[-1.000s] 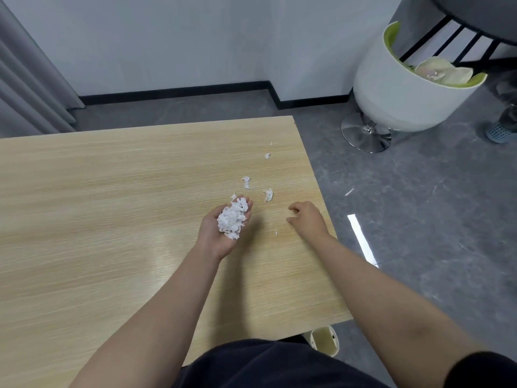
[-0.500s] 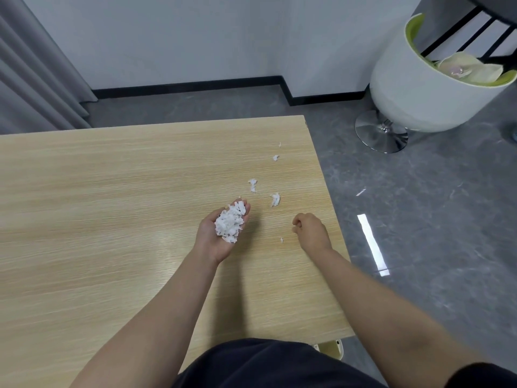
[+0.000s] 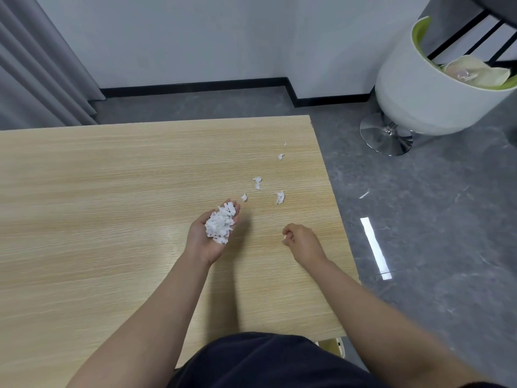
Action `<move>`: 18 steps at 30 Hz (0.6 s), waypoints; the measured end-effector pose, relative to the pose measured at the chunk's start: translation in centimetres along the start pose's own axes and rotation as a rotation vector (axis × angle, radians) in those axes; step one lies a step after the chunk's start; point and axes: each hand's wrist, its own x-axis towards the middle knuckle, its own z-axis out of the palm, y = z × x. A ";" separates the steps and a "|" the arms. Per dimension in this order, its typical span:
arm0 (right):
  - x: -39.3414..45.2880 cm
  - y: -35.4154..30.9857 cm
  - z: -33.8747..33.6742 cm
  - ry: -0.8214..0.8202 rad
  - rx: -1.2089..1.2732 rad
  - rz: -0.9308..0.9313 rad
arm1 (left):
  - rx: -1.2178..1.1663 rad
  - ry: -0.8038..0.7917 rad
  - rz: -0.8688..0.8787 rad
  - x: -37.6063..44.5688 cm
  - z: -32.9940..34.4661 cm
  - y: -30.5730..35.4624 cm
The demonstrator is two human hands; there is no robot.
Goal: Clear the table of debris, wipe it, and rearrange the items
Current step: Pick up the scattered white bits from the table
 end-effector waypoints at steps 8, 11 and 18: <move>-0.5 -0.1 0.7 0.087 -0.047 0.054 | 0.041 -0.016 0.043 -0.6 -0.8 0.5; -0.8 -0.2 0.9 0.113 -0.078 0.037 | 0.054 0.003 0.029 -0.8 -0.7 0.4; -1.3 -3.7 -1.0 0.142 0.148 -0.023 | 0.041 0.065 0.015 -1.2 -0.1 -0.3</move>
